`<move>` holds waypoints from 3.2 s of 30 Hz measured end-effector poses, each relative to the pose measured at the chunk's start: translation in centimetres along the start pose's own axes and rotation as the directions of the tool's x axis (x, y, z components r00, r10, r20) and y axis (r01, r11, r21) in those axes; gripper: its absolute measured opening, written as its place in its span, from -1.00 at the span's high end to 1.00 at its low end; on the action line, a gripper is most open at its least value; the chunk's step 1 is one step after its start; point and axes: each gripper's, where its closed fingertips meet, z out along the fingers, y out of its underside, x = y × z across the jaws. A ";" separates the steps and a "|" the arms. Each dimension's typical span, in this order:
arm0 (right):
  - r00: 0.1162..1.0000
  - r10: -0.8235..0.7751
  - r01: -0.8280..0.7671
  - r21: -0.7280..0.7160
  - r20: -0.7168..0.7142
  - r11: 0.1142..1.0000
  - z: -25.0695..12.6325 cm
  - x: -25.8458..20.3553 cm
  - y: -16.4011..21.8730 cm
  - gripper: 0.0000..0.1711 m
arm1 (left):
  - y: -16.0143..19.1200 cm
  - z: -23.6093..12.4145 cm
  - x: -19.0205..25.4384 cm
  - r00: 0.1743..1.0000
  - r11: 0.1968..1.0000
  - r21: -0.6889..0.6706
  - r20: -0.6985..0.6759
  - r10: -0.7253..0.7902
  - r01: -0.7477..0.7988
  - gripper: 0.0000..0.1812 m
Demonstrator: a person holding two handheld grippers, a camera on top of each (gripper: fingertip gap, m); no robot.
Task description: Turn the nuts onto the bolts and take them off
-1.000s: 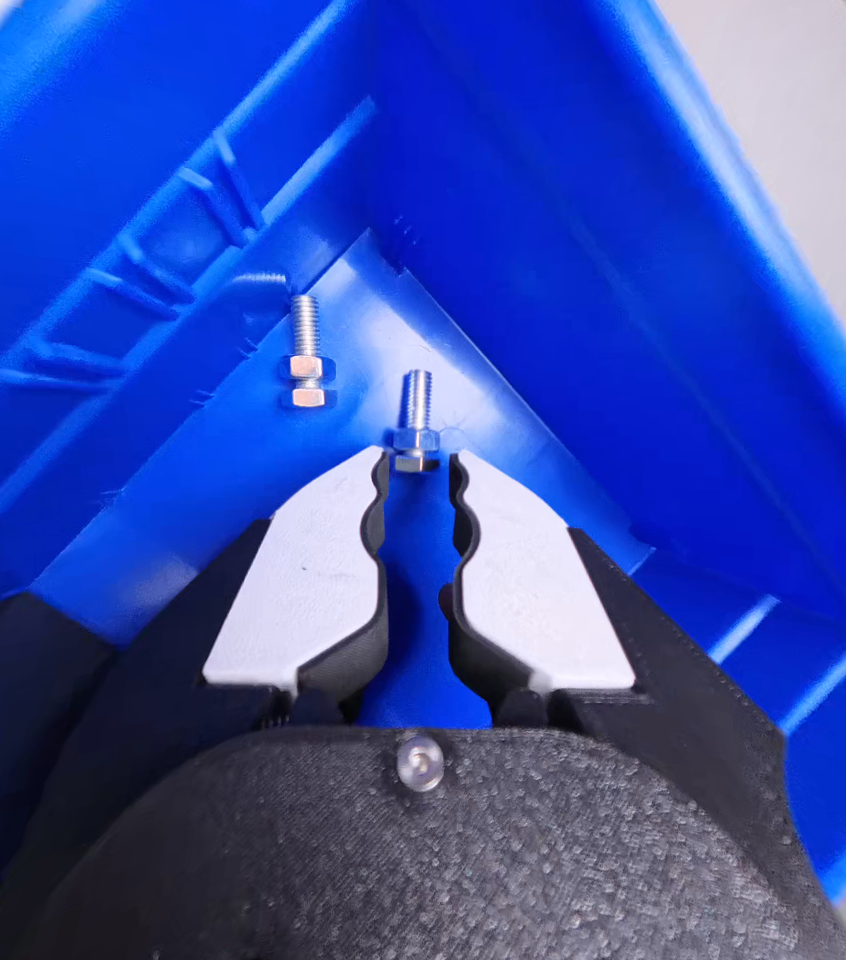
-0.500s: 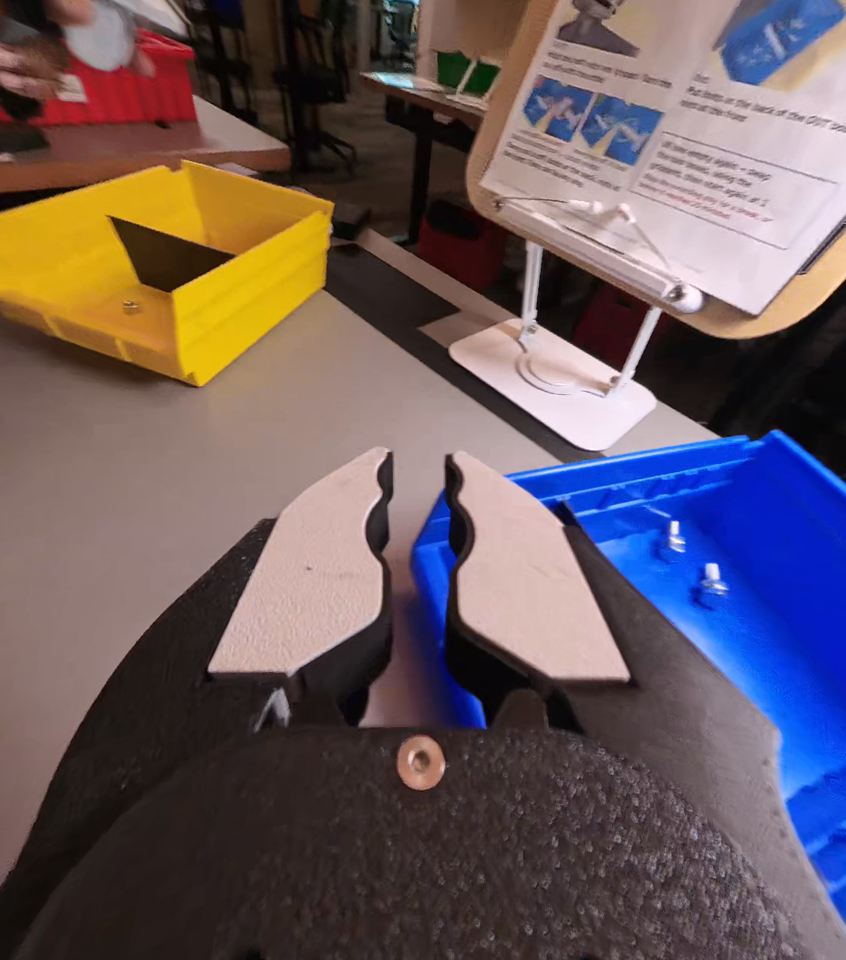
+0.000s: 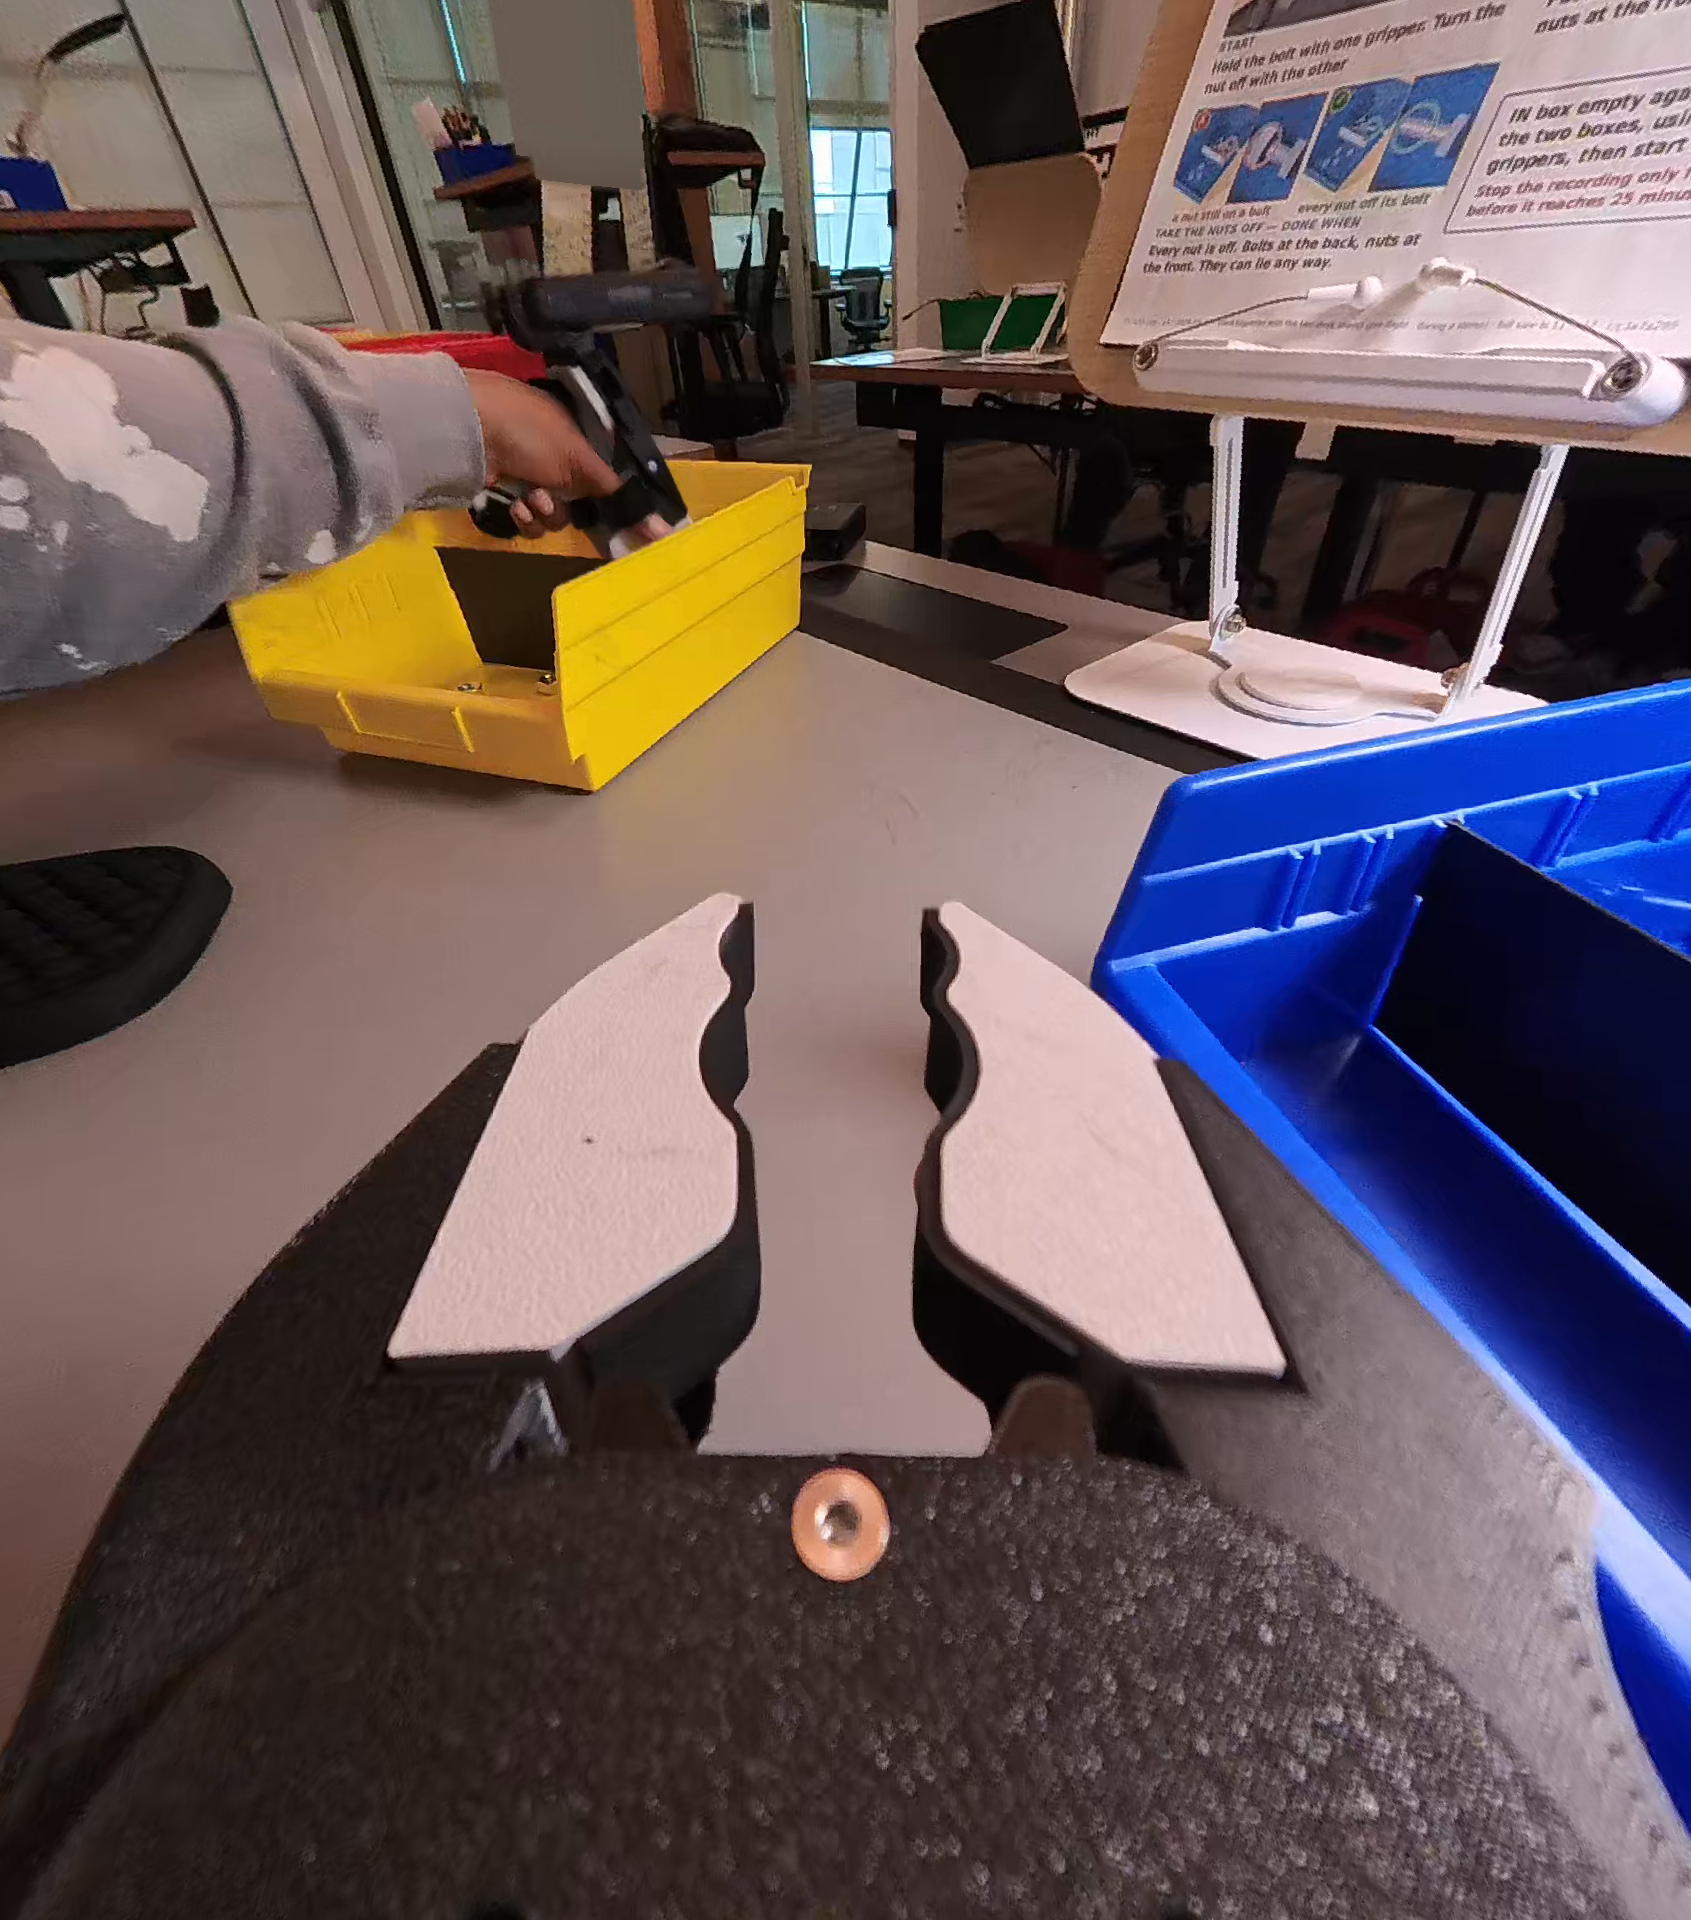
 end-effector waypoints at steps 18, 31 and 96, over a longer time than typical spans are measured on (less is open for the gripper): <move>0.992 -0.115 0.117 -0.048 0.042 0.992 0.7 -1.3 1.3 0.70 | -0.5 -7.7 3.7 0.937 0.936 -0.069 0.044 0.347 -0.344 0.88; 0.855 -0.503 0.507 -0.006 0.129 0.862 6.8 -6.1 -3.7 0.59 | 8.3 -16.6 29.2 0.519 0.542 0.001 -0.289 0.805 -0.840 0.88; 0.890 -0.112 0.070 0.109 0.443 0.992 4.4 -7.7 -2.9 0.77 | 13.6 -17.5 44.4 0.120 0.407 0.751 -0.408 0.905 -0.519 0.89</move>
